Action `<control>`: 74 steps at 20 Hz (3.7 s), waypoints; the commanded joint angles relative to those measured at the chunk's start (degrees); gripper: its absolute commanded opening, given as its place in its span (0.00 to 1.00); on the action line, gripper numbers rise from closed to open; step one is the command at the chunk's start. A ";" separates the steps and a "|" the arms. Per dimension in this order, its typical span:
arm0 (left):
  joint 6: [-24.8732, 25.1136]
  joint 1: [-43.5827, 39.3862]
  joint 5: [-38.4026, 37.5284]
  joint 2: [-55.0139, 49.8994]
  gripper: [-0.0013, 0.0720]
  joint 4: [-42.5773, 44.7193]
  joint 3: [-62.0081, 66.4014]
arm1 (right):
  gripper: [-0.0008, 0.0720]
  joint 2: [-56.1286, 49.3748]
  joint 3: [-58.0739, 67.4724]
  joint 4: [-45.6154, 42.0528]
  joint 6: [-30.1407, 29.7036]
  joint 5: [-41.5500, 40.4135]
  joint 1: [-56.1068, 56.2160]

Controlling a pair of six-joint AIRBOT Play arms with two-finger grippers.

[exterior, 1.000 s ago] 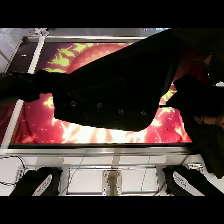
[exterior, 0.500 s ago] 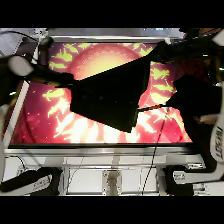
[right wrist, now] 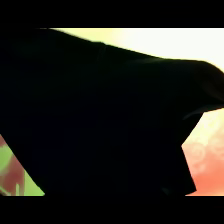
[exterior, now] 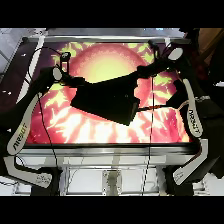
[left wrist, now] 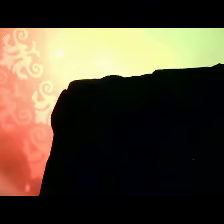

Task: Fold the clothes and pants, and hang the long-sleeved shirts on hangers.

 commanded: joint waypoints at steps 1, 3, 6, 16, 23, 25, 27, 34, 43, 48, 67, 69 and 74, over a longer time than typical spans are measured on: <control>5.62 -0.44 -8.81 0.13 0.07 4.59 0.00 | 0.03 2.43 -3.98 -4.00 -1.01 5.14 3.72; 5.57 -0.70 -13.00 1.62 0.07 11.04 -1.25 | 0.03 6.71 -11.13 -4.79 -1.01 5.09 5.53; 5.55 -0.63 -13.49 5.79 0.07 11.41 -5.16 | 0.03 14.21 -25.88 -4.79 -0.92 3.56 8.46; 5.31 -1.05 -13.97 14.36 0.08 11.89 -25.59 | 0.03 17.44 -46.93 -3.67 1.62 -15.43 25.16; 3.63 -1.05 -15.72 15.13 0.96 11.89 -26.27 | 0.76 18.32 -45.27 -3.63 5.99 -8.68 26.71; 2.95 -1.01 -18.64 17.51 0.97 11.93 -25.33 | 0.78 21.22 -42.32 -5.29 5.73 -1.49 25.68; 2.93 -1.03 -20.50 22.53 0.97 11.91 -24.85 | 0.78 26.14 -38.60 -9.14 5.51 5.60 23.80; -2.32 -1.03 -24.11 45.16 0.96 11.89 -24.85 | 0.78 39.52 -46.86 -9.22 9.07 -1.18 12.50; -10.01 -1.05 -27.61 59.80 0.96 11.26 -24.85 | 0.52 29.90 -59.49 14.56 1.92 -15.54 7.10; -12.15 -1.05 -29.09 61.29 0.96 11.23 -24.87 | 0.51 29.66 -53.86 21.42 3.04 -10.08 -10.25; -18.78 -1.05 -29.24 61.29 0.96 11.23 -24.87 | 0.70 16.04 -57.09 29.27 -16.61 -12.24 -0.35; -18.78 -1.05 -29.31 61.29 0.96 11.19 -24.87 | 0.69 16.04 -54.82 30.03 -16.59 -12.52 -0.22; -18.78 -1.05 -30.53 61.29 0.96 11.23 -24.87 | 0.68 16.06 -50.07 24.00 -14.99 -5.03 -1.79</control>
